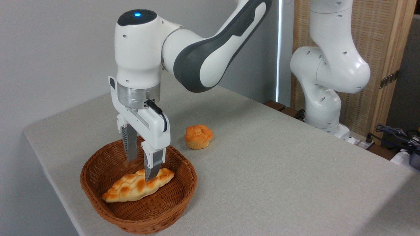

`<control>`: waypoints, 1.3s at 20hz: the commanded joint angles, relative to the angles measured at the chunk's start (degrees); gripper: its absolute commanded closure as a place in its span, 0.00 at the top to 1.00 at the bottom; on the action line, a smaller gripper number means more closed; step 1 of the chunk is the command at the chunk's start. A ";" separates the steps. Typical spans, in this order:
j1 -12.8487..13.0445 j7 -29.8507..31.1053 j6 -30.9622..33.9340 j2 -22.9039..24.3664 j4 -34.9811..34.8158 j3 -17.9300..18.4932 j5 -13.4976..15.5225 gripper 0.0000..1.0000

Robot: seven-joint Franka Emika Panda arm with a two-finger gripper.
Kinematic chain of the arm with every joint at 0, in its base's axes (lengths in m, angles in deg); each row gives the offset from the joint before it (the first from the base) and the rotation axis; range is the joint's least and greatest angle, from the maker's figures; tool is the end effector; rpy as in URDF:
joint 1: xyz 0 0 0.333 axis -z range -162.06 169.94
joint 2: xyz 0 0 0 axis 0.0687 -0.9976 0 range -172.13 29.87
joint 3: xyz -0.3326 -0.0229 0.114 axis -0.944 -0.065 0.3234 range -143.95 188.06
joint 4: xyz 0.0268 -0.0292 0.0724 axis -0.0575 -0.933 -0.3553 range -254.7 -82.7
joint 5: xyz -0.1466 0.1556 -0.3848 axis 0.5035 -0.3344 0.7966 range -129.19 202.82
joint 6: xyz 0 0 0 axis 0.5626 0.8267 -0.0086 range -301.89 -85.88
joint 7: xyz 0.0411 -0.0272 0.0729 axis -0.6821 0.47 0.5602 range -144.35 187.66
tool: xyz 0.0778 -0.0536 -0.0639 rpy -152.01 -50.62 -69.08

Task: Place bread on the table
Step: 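Lower the open gripper into the basket over the braided bread loaf, then close the gripper on the middle of the braided loaf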

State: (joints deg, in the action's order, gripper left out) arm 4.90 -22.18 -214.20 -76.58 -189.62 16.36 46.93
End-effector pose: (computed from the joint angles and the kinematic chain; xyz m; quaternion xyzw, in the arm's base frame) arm 0.6430 -0.0800 0.4634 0.9166 -0.3801 0.1154 0.0451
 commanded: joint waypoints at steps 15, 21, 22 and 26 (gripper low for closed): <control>-0.34 -9.69 -3.55 -1.93 -2.20 0.07 -0.54 1.00; -0.34 -9.69 -6.01 -2.98 -2.20 -0.01 -0.54 1.00; -0.34 -9.69 -6.11 -2.99 -2.20 -0.01 -0.54 1.00; -0.34 -9.78 -6.28 -3.16 -2.20 -0.01 -0.54 0.78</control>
State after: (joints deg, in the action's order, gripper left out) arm 4.69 -31.05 -219.07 -79.83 -191.48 16.38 46.78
